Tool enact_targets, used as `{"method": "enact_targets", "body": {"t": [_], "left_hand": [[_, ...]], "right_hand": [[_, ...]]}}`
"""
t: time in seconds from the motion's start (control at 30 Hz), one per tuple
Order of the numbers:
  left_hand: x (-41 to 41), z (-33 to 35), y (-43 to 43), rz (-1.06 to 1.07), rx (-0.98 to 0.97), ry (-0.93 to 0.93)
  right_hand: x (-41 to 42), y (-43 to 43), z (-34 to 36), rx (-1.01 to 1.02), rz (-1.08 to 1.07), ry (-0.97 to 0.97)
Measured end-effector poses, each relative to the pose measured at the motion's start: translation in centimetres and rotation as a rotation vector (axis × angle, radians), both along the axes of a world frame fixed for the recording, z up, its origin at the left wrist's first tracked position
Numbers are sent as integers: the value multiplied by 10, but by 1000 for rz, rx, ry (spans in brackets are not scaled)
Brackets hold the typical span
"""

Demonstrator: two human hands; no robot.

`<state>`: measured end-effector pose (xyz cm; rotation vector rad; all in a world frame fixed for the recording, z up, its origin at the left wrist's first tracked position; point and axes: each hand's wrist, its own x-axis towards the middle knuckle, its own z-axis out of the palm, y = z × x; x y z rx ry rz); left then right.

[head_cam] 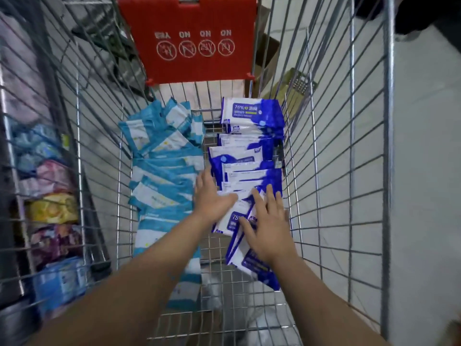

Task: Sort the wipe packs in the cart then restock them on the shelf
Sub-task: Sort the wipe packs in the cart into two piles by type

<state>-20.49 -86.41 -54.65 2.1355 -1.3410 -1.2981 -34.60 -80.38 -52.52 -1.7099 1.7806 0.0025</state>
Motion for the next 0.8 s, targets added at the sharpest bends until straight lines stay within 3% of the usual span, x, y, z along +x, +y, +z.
{"method": "enact_targets", "body": {"t": [0.13, 0.3, 0.4, 0.53, 0.67, 0.8], "left_hand": [[3, 17, -72, -121, -258, -125], [-11, 21, -148, -319, -185, -215], [-24, 17, -175, -114, -108, -21], [-33, 14, -192, 105, -138, -103], [-33, 28, -188, 278, -146, 235], [-22, 37, -163, 182, 5, 484]], "right_hand": [[-1, -16, -1, -46, 41, 27], [1, -35, -14, 96, 150, 103], [8, -16, -28, 78, 178, 74], [13, -12, -37, 115, 190, 84], [9, -17, -37, 151, 192, 49], [7, -17, -36, 148, 183, 39]]}}
